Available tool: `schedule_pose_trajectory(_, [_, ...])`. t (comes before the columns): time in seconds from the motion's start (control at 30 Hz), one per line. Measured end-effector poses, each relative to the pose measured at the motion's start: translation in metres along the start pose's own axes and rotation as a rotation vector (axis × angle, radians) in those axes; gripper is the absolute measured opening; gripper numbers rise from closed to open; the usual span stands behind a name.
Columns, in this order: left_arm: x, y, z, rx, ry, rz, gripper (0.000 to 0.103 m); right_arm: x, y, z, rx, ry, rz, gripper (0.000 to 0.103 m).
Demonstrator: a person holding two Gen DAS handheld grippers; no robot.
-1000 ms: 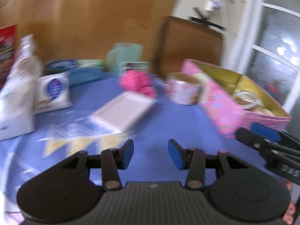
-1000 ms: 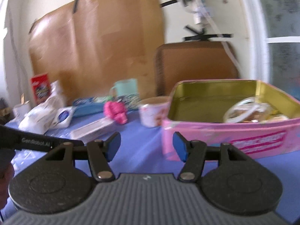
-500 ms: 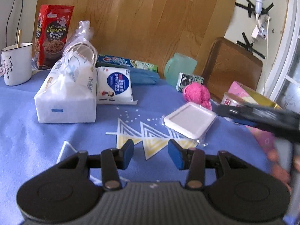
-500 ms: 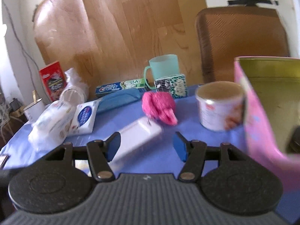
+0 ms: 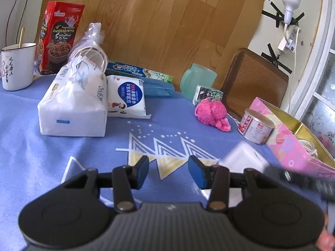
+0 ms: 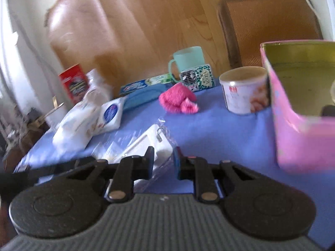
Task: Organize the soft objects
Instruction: 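Grasp the white plastic tray with the left tool and lower it into the tin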
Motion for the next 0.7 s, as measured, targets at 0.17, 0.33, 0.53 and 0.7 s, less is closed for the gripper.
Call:
schedule_pose_trajectory(0.17, [-0.001,0.002,0.000,-0.020,-0.011,0.004,0.044,-0.020,0.010,-0.006,0.055,-0.049,0.065,0.035])
schedule_pose_trajectory(0.33, [-0.002,0.006,0.004,-0.040,-0.042,0.014,0.044,-0.022,0.009,-0.016,0.070,-0.034,0.049,0.064])
schedule_pose_trajectory(0.53, [-0.012,0.039,0.006,-0.137,-0.093,0.051,0.045,-0.036,-0.014,-0.019,0.105,-0.095,-0.118,0.073])
schedule_pose_trajectory(0.7, [-0.034,0.080,0.011,-0.184,-0.191,0.118,0.046,-0.035,-0.016,-0.016,0.038,-0.086,-0.202,0.073])
Point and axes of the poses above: each gripper's, at about its wrist camera, not at the fingertips, and z roughly the way its jaws point, y to its right, x to its top, the point moved 8 cm from there along z, roughly the way its jaws point, and after that the axes turned 10 degrees about -y, right-handed, at the moved point
